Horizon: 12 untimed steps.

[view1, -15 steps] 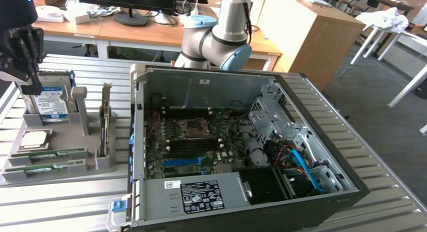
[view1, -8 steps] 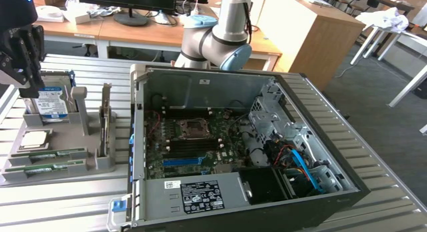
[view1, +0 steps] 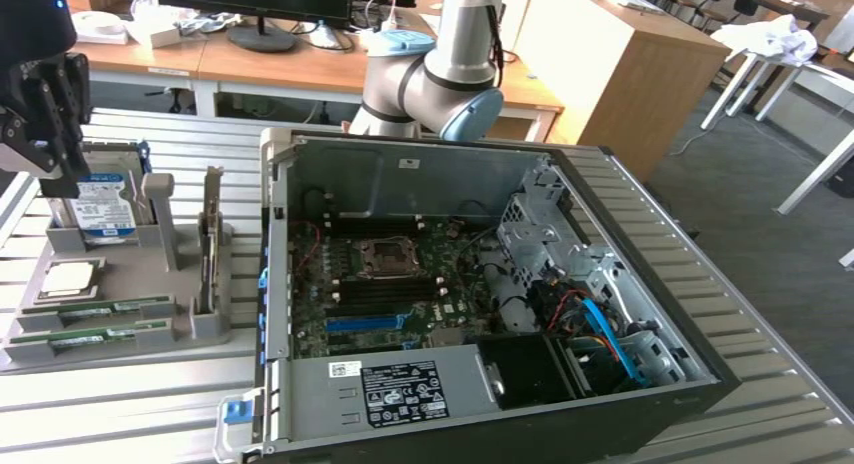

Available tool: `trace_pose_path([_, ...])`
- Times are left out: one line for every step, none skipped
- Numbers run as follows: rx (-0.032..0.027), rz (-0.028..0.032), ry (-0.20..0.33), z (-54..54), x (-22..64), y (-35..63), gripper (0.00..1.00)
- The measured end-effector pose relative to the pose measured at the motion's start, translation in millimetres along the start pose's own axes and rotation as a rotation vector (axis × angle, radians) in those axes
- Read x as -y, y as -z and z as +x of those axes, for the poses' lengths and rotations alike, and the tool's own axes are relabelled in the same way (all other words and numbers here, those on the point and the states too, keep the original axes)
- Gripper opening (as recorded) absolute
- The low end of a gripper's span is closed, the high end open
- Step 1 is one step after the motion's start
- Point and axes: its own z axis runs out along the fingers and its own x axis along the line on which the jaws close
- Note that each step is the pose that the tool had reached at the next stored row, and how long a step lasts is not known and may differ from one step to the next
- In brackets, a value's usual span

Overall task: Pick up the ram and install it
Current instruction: 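Pick up the ram and move it above insertion slot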

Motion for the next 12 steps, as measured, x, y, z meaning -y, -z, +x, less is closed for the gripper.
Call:
trace_pose_path([0.0003,0.0000,0.000,0.0,0.0,-0.6,0.30])
trace_pose_path([0.0003,0.0000,0.000,0.1,0.0,-1.2,0.30])
trace_pose_path([0.0003,0.0000,0.000,0.1,0.0,-2.0,0.30])
trace_pose_path([0.0004,0.0000,0.000,0.1,0.0,-2.6,0.30])
trace_pose_path([0.0004,0.0000,0.000,0.0,0.0,-3.2,0.30])
trace_pose_path([0.0004,0.0000,0.000,0.1,0.0,-3.7,0.30])
trace_pose_path([0.0004,-0.0001,0.000,0.1,0.0,-4.1,0.30])
trace_pose_path([0.0004,-0.0001,0.000,0.1,0.0,-4.6,0.30])
trace_pose_path([0.0003,-0.0001,0.000,0.1,-0.1,-5.1,0.30])
trace_pose_path([0.0004,0.0000,0.000,0.1,-0.1,-5.7,0.30])
trace_pose_path([0.0004,0.0000,0.000,0.1,-0.1,-6.2,0.30])
trace_pose_path([0.0004,-0.0001,0.000,0.1,-0.1,-6.7,0.30])
